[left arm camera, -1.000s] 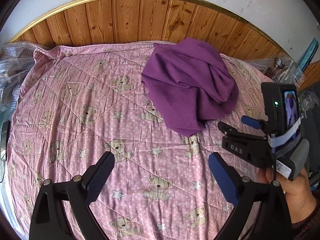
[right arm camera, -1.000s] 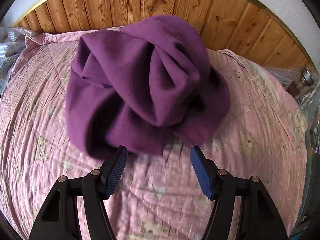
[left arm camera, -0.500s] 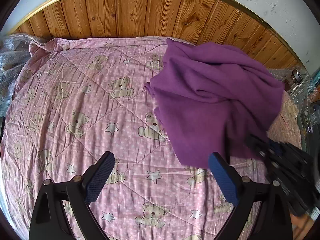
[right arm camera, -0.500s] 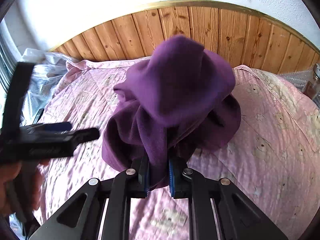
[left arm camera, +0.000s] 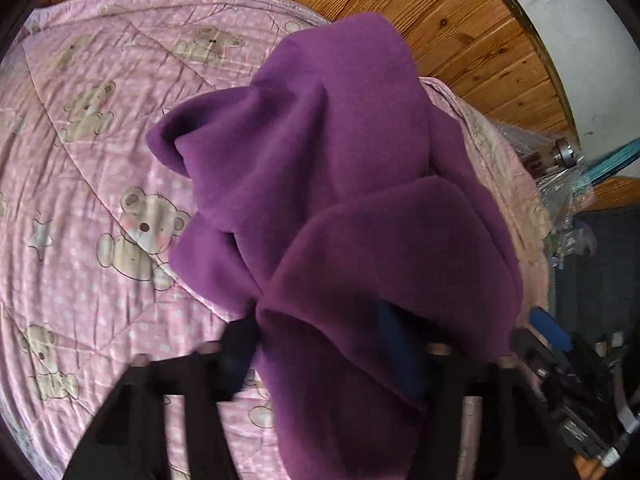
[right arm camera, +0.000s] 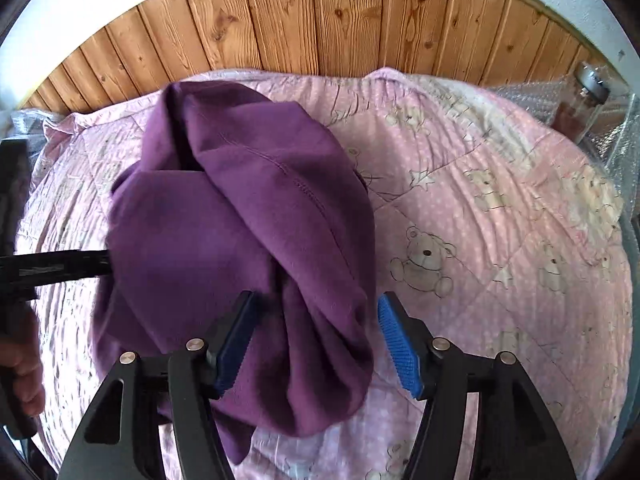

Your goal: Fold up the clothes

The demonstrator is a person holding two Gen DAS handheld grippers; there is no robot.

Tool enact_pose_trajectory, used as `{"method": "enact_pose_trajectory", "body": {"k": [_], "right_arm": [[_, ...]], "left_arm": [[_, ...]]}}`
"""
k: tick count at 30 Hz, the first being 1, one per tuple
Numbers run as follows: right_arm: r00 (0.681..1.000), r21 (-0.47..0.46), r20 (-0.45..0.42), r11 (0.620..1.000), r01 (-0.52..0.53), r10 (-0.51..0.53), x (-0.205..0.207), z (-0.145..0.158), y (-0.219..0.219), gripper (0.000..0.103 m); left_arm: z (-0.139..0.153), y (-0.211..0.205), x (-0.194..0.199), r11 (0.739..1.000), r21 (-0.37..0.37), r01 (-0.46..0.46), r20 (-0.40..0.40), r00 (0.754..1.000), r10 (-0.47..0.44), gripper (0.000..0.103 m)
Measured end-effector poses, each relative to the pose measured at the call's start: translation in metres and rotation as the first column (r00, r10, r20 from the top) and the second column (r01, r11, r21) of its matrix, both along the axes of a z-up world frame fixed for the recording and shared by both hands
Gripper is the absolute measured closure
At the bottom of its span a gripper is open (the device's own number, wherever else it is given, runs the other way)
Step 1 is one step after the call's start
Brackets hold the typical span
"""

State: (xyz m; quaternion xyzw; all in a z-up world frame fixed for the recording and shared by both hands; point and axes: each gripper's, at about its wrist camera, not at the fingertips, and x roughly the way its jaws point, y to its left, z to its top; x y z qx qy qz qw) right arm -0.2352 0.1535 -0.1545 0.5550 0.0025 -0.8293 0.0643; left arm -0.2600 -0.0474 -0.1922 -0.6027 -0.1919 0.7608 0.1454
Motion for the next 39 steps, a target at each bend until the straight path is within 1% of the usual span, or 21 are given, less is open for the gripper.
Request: {"method": "enact_pose_trajectory", "body": {"k": [1,2,3,5,7,8,9,10,12,14,16,19,22,26,29,31,32,33,34,37,39], "right_arm": [[0.999,-0.027,0.035,1.0,-0.008,0.009,-0.012,-0.008,-0.003,0.048],[0.998,-0.066,0.062,0.998,-0.016,0.02,-0.019,-0.013,-0.005,0.077],[0.997,-0.094,0.069,0.995,-0.03,0.037,-0.022,-0.008,-0.006,0.088],[0.996,-0.208,-0.041,0.975,-0.082,0.075,-0.01,0.029,-0.004,0.092],[0.986,-0.3,-0.141,0.945,-0.13,0.091,0.009,0.071,-0.004,0.092],[0.982,-0.302,-0.164,0.943,-0.137,0.091,0.019,0.083,-0.005,0.092],[0.982,-0.275,-0.163,0.952,-0.134,0.091,0.027,0.085,-0.008,0.092],[0.985,-0.222,-0.144,0.967,-0.121,0.091,0.033,0.075,-0.01,0.092],[0.998,-0.125,-0.012,0.99,-0.066,0.065,0.039,0.024,-0.007,0.092],[0.988,-0.037,0.155,0.999,0.029,-0.023,0.052,-0.028,0.014,0.092],[0.984,-0.044,0.16,0.996,0.082,-0.074,0.073,-0.027,0.038,0.092],[0.984,-0.05,0.153,0.994,0.102,-0.093,0.095,-0.011,0.063,0.08],[0.99,-0.037,0.128,0.997,0.064,-0.059,0.097,0.006,0.069,0.068],[1.0,-0.04,-0.025,0.999,-0.005,0.004,0.076,0.034,0.052,0.037],[0.993,-0.018,0.018,0.993,-0.118,0.119,0.034,0.008,0.018,0.036],[0.983,-0.042,0.095,0.987,-0.156,0.16,0.01,-0.014,0.004,0.044],[0.974,-0.044,0.139,0.983,-0.177,0.181,0.003,-0.025,0.0,0.081],[0.971,-0.027,0.144,0.982,-0.187,0.189,0.004,-0.025,0.002,0.096],[0.98,0.0,0.102,0.985,-0.173,0.172,0.012,-0.016,0.008,0.097],[1.0,0.027,-0.001,0.999,-0.029,0.029,0.037,0.025,0.059,0.098],[0.997,0.056,0.015,0.996,0.075,-0.076,0.061,0.026,0.1,0.098]], "left_arm": [[0.009,-0.008,-0.001,1.0,0.021,-0.014,-0.014,1.0,0.014,0.089],[0.025,-0.018,0.0,0.999,0.047,-0.018,-0.044,0.999,0.02,0.09],[0.047,-0.029,0.003,0.999,0.049,-0.016,-0.098,0.995,0.02,0.091],[0.105,-0.052,0.02,1.0,0.02,-0.005,-0.247,0.969,0.01,0.091],[0.17,-0.07,0.052,0.997,-0.075,0.019,-0.412,0.91,-0.048,0.091],[0.193,-0.074,0.071,0.994,-0.102,0.039,-0.468,0.88,-0.083,0.091],[0.202,-0.075,0.087,0.991,-0.113,0.067,-0.475,0.873,-0.113,0.091],[0.195,-0.07,0.1,0.986,-0.117,0.116,-0.422,0.893,-0.155,0.09],[0.142,-0.05,0.123,0.965,-0.139,0.224,-0.236,0.939,-0.252,0.088],[0.075,-0.033,0.144,0.946,-0.13,0.297,-0.041,0.952,-0.304,0.085],[0.041,-0.023,0.163,0.935,-0.158,0.318,0.036,0.948,-0.316,0.085],[0.045,-0.031,0.171,0.949,-0.139,0.283,0.035,0.959,-0.281,0.084],[0.068,-0.05,0.16,0.967,-0.141,0.214,-0.015,0.976,-0.219,0.07],[0.086,-0.058,0.117,0.976,-0.184,0.117,-0.109,0.984,-0.138,0.049],[0.067,-0.039,0.07,0.979,-0.169,0.116,-0.115,0.984,-0.136,0.034],[0.038,-0.025,0.039,0.968,-0.202,0.152,-0.062,0.984,-0.167,0.034],[0.024,-0.017,0.03,0.954,-0.242,0.176,-0.049,0.98,-0.193,0.034],[0.015,-0.012,0.024,0.946,-0.261,0.189,-0.052,0.976,-0.21,0.058],[0.013,-0.014,0.02,0.946,-0.266,0.188,-0.058,0.976,-0.21,0.099],[0.055,-0.05,0.03,0.97,-0.236,0.063,-0.199,0.974,-0.112,0.098],[0.089,-0.097,0.061,0.983,-0.174,-0.059,-0.28,0.96,0.008,0.098]]}}
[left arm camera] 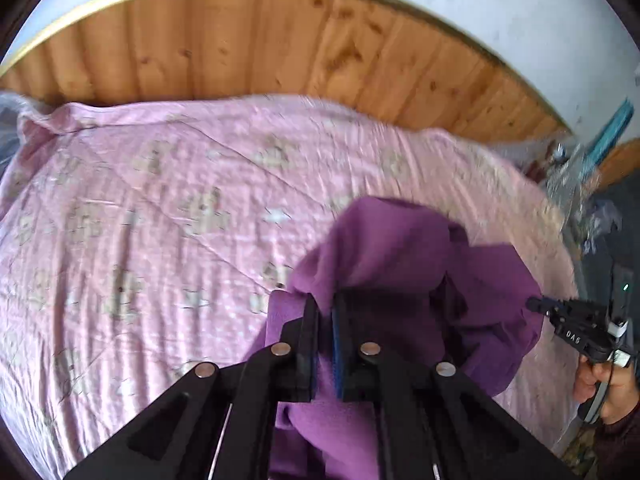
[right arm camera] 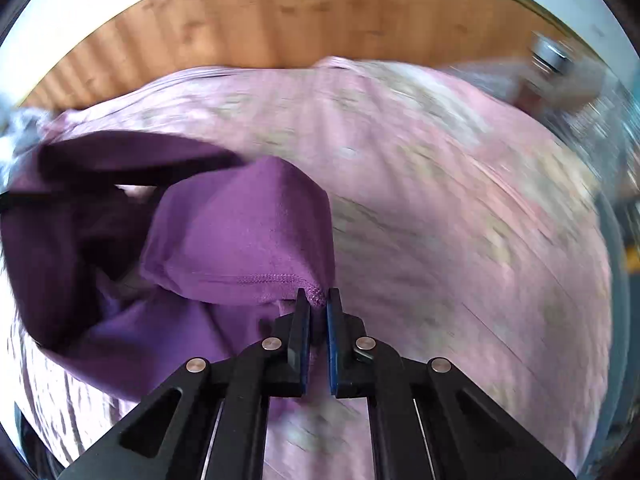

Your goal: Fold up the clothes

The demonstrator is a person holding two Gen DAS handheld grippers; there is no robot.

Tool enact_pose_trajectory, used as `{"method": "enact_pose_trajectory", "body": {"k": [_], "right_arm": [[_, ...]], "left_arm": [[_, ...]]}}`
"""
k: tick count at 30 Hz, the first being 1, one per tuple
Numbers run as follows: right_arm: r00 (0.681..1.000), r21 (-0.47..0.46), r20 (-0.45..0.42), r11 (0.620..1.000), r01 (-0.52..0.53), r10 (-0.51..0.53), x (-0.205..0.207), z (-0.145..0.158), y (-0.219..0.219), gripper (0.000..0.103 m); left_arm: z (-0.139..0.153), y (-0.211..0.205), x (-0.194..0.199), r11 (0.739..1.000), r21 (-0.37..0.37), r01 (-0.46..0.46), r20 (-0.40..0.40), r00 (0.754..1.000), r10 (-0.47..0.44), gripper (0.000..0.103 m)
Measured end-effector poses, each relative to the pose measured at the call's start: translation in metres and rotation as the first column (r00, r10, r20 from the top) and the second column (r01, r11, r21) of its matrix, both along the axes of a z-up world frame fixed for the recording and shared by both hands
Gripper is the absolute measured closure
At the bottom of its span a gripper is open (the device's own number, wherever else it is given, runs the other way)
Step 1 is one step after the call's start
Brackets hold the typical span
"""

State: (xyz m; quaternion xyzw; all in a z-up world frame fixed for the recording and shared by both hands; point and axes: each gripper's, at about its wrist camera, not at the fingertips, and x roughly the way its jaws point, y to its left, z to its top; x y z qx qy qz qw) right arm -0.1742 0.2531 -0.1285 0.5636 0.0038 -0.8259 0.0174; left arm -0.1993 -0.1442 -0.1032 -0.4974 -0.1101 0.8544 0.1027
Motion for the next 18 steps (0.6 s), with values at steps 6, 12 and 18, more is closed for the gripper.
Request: {"method": "enact_pose_trajectory", "body": {"k": [6,12,18], "right_arm": [[0.975,0.063,0.198,0.994,0.092,-0.103,0.046,-0.042,0.043,0.077],[0.998,-0.209,-0.045,0.977,0.041,-0.052,0.004,0.062,-0.008,0.04],[0.961,-0.554,0.251,0.832,0.043,0.118,-0.064,-0.014,-0.123,0.038]], "left_arm": [[-0.061,-0.007,0.117,0.995,-0.035,0.096,0.333,0.94,-0.079,0.097],[-0.054,-0.023,0.133,0.999,0.042,-0.005,0.293,0.956,-0.007,0.081],[-0.047,-0.004,0.107,0.998,0.055,0.028,0.234,0.971,-0.04,0.078]]}}
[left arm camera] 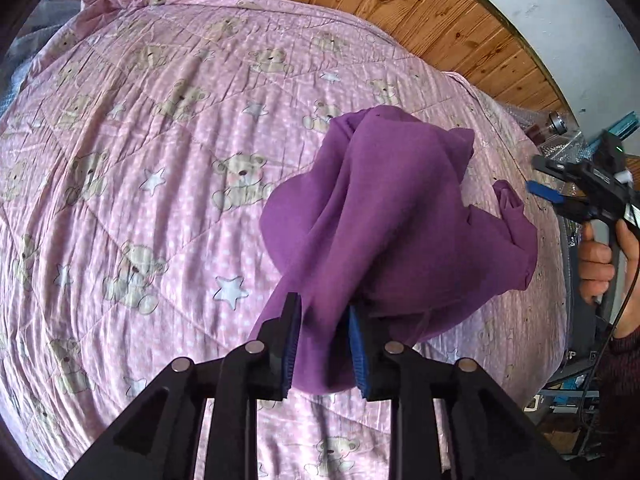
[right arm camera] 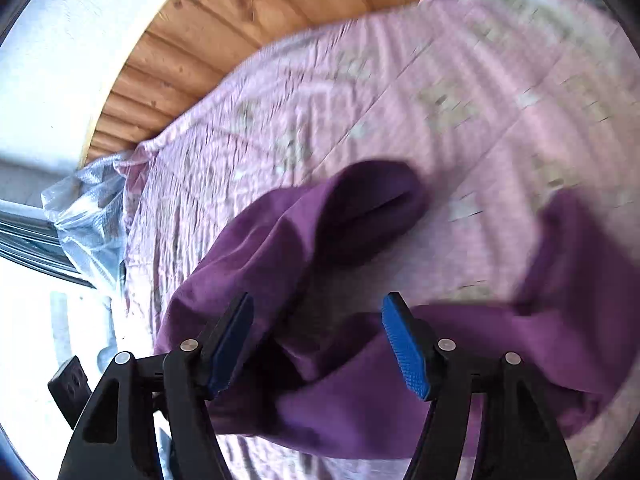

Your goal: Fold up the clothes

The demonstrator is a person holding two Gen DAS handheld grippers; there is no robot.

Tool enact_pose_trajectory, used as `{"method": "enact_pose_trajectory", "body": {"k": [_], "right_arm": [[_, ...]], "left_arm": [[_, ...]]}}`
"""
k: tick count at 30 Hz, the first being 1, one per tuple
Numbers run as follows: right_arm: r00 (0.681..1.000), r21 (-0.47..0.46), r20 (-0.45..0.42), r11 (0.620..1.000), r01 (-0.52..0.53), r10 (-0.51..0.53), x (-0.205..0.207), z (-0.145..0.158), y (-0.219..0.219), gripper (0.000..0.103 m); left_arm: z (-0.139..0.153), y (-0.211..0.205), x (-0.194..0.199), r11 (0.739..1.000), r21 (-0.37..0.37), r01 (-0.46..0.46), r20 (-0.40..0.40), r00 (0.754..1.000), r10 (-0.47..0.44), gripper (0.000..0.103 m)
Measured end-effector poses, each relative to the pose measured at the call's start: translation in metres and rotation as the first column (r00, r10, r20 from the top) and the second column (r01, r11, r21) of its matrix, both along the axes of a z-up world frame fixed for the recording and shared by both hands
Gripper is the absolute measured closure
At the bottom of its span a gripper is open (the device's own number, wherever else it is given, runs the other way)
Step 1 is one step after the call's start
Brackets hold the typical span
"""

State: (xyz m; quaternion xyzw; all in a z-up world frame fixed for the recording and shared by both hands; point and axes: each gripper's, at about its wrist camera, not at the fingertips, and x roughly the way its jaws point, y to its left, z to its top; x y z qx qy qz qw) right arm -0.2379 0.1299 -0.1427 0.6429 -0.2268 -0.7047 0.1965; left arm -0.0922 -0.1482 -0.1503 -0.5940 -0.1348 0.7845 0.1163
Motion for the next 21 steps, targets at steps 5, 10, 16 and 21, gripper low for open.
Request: {"method": "enact_pose_trajectory", "body": {"k": [5,10,16,21], "right_arm": [[0.999,-0.077,-0.043,0.996,-0.036,0.033,-0.013,-0.007,-0.043,0.095],[0.935,0.032,-0.326,0.987,0.159,-0.14,0.002,0.084,0.067,0.096],[0.93,0.403,-0.235,0.843,0.357,-0.281,0.059,0.057,0.219,0.09],[0.93,0.404,-0.14,0.838,0.367,-0.339,0.122,0.026,0.223,0.062]], "left_arm": [[0.024,0.062,-0.007,0.972,0.162,0.17,-0.08,0.984,-0.158,0.078],[0.058,0.084,0.005,0.93,0.211,0.3,-0.185,0.947,-0.263,0.075],[0.05,0.019,-0.019,0.97,0.199,0.14,-0.208,0.973,-0.098,0.054],[-0.012,0.0,-0.096,0.998,0.049,0.032,-0.094,0.995,-0.028,0.052]]}}
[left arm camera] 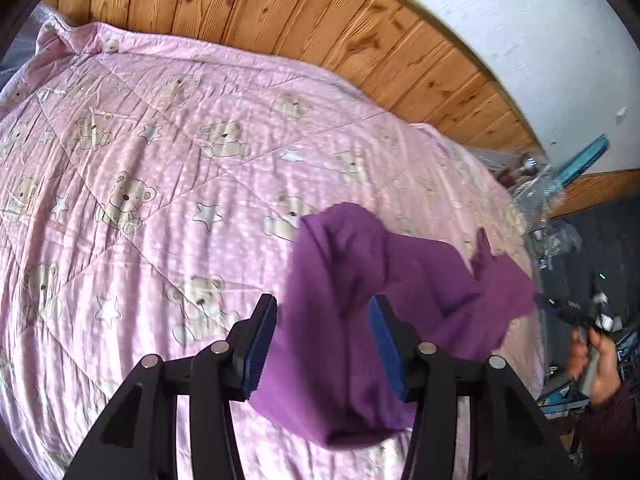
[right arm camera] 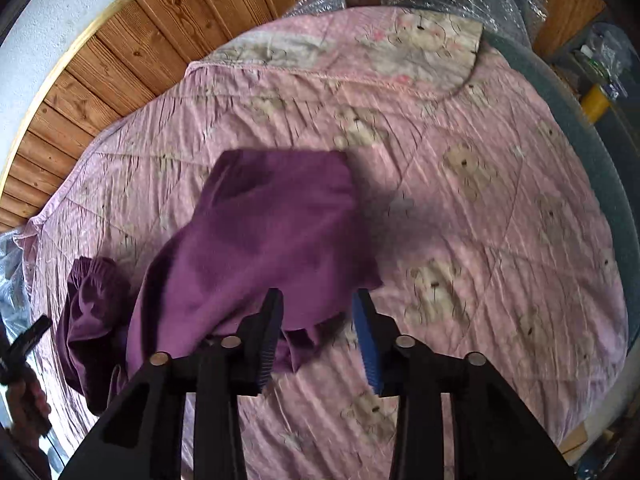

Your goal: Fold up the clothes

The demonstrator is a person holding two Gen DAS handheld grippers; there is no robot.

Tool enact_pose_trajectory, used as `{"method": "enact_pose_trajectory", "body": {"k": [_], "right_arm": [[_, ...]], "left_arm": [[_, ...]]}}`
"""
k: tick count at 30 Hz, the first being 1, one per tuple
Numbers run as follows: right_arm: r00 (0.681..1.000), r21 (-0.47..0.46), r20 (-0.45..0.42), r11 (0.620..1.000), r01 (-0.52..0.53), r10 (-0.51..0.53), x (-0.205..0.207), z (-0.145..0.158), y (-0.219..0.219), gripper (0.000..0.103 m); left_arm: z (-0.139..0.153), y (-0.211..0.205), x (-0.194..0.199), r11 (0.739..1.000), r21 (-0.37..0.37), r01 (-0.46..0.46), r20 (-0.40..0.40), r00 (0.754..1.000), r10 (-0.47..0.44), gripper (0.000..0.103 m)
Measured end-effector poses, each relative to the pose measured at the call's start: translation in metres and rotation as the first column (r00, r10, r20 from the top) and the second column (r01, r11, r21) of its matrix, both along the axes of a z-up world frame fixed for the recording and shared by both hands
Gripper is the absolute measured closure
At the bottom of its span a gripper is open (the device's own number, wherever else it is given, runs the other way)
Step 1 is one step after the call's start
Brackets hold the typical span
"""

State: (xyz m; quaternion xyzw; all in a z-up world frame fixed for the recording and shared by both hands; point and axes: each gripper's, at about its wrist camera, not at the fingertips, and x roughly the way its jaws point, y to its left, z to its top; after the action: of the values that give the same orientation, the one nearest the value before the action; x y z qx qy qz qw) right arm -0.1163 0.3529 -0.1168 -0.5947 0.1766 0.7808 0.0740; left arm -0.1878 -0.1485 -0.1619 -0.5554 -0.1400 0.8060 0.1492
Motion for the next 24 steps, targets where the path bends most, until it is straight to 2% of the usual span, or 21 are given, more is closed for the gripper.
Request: {"method": "enact_pose_trajectory", "body": {"k": [3,5,6,7,8,9,10,11,12,13,14,15,16,17,18,19,20,21,22,24], "right_arm": [[1.0,-0.048,0.019,0.999,0.015,-0.014,0.018,-0.013,-0.021,0.057],[1.0,-0.076,0.024,0.997,0.009,-0.007,0.024,-0.021,-0.033,0.054],[1.0,-0.093,0.024,0.996,0.0,0.003,0.027,-0.024,-0.037,0.053],[1.0,-0.104,0.025,0.995,-0.007,0.009,0.03,-0.027,-0.042,0.053],[1.0,-0.114,0.028,0.993,-0.011,0.014,0.034,-0.029,-0.046,0.053],[0.999,-0.122,0.03,0.992,-0.016,0.019,0.036,-0.032,-0.05,0.053],[0.999,-0.13,0.028,0.991,-0.02,0.024,0.038,-0.034,-0.052,0.053],[0.999,-0.134,0.021,0.991,-0.02,0.024,0.039,-0.035,-0.053,0.053],[1.0,-0.134,0.011,0.991,-0.017,0.019,0.04,-0.035,-0.053,0.053],[1.0,-0.135,0.0,0.991,-0.011,0.011,0.04,-0.034,-0.052,0.053],[1.0,-0.142,-0.013,0.99,-0.002,0.0,0.04,-0.033,-0.05,0.053],[1.0,-0.15,-0.022,0.989,0.006,-0.009,0.038,-0.033,-0.047,0.053],[0.999,-0.157,-0.026,0.987,0.015,-0.019,0.037,-0.034,-0.045,0.053],[0.999,-0.163,-0.022,0.986,0.025,-0.029,0.034,-0.037,-0.043,0.053],[0.999,-0.17,-0.011,0.985,0.029,-0.031,0.031,-0.042,-0.042,0.053],[1.0,-0.175,0.008,0.984,0.027,-0.026,0.027,-0.048,-0.043,0.053],[1.0,-0.174,0.028,0.984,0.018,-0.014,0.022,-0.055,-0.046,0.053],[0.999,-0.168,0.043,0.986,0.004,0.003,0.018,-0.06,-0.05,0.053],[0.998,-0.152,0.054,0.988,-0.013,0.022,0.013,-0.062,-0.053,0.053],[0.998,-0.114,0.049,0.993,-0.041,0.047,0.005,-0.057,-0.055,0.053]], "left_arm": [[-0.024,0.039,-0.039,0.987,-0.08,0.142,0.039,0.989,-0.14,0.052],[-0.039,0.069,-0.058,0.962,-0.128,0.243,0.085,0.969,-0.233,0.052],[-0.049,0.081,-0.062,0.944,-0.18,0.277,0.115,0.959,-0.26,0.052],[-0.06,0.089,-0.065,0.926,-0.237,0.295,0.148,0.953,-0.266,0.052],[-0.067,0.091,-0.067,0.924,-0.257,0.284,0.154,0.956,-0.251,0.05],[-0.066,0.093,-0.068,0.933,-0.246,0.264,0.132,0.962,-0.237,0.051],[-0.063,0.095,-0.068,0.936,-0.236,0.262,0.115,0.964,-0.24,0.074],[-0.055,0.098,-0.066,0.939,-0.218,0.268,0.087,0.963,-0.255,0.088],[-0.041,0.098,-0.063,0.945,-0.191,0.266,0.042,0.964,-0.262,0.098],[-0.02,0.091,-0.061,0.955,-0.169,0.245,-0.019,0.968,-0.252,0.098],[0.006,0.074,-0.059,0.972,-0.139,0.188,-0.093,0.975,-0.202,0.099],[0.033,0.044,-0.057,0.992,-0.094,0.085,-0.159,0.982,-0.099,0.099],[0.054,0.003,-0.053,0.997,-0.056,-0.052,-0.206,0.978,0.039,0.099],[0.066,-0.042,-0.045,0.978,-0.043,-0.206,-0.235,0.953,0.19,0.098],[0.067,-0.086,-0.033,0.936,-0.06,-0.348,-0.238,0.915,0.325,0.098],[0.056,-0.124,-0.02,0.892,-0.094,-0.442,-0.198,0.886,0.419,0.098],[0.035,-0.152,-0.007,0.87,-0.127,-0.476,-0.101,0.879,0.466,0.097],[0.009,-0.169,0.006,0.873,-0.157,-0.463,0.018,0.882,0.471,0.096],[-0.011,-0.177,0.02,0.884,-0.185,-0.43,0.103,0.886,0.452,0.094],[-0.027,-0.188,0.051,0.89,-0.194,-0.413,0.142,0.886,0.442,0.091]]}}
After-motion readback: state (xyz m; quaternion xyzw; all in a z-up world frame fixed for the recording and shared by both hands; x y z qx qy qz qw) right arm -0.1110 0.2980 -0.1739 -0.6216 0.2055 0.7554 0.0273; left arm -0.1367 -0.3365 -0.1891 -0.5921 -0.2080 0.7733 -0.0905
